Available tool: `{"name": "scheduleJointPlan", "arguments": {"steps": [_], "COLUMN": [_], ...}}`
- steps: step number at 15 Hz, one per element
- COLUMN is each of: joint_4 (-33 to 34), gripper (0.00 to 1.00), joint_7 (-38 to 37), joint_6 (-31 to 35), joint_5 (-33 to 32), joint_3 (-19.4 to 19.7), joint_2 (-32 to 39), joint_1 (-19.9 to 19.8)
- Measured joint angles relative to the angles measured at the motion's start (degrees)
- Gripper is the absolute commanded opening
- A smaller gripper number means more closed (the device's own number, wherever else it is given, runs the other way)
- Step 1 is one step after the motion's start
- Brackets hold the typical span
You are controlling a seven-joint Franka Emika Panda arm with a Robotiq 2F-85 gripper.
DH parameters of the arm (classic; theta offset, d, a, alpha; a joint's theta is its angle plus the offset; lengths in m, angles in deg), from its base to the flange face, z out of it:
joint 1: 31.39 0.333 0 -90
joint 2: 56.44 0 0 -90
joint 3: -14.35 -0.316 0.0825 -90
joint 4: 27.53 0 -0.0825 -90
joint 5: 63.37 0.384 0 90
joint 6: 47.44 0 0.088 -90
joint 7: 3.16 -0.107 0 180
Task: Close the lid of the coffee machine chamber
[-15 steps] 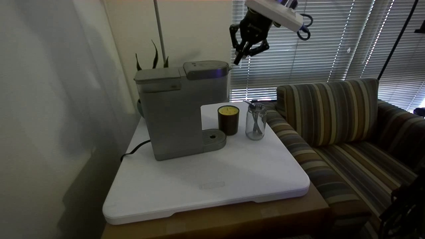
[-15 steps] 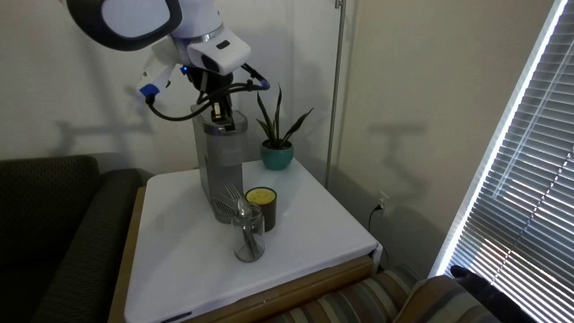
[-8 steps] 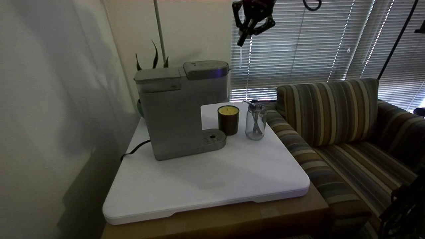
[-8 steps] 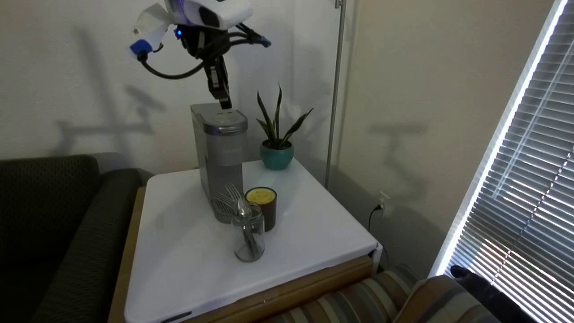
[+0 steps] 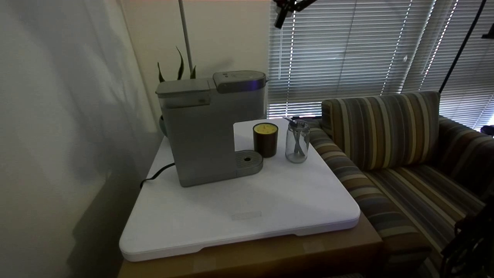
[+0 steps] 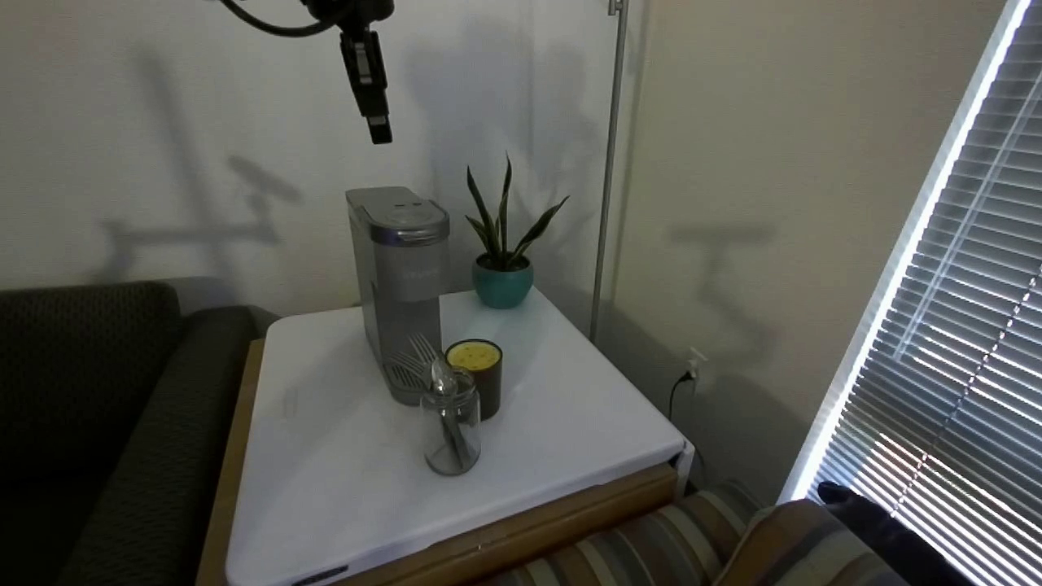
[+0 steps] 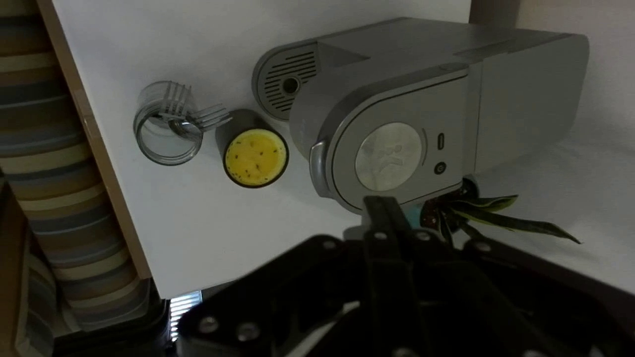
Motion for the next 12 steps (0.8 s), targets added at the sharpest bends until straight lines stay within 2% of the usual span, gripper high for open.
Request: {"name": "scheduleJointPlan", "arguments": {"steps": [6,7,8,12], "joint_4": [2.9,3.1,3.3,3.8], "gripper": [0.00,0.26,0.27,0.54], "joint_7": [0.0,0.0,0.0,0.0], "joint_6": [-4.4,-4.6,-4.6,-4.6], "joint_5": [-2.8,-2.8,-2.9,-2.9], "joint_3": [0.0,0.0,-0.1,-0.6], "joint_2": [-1.1,-1.1,-1.1,-1.2], "joint_1": [0.0,0.0,0.0,0.0]}}
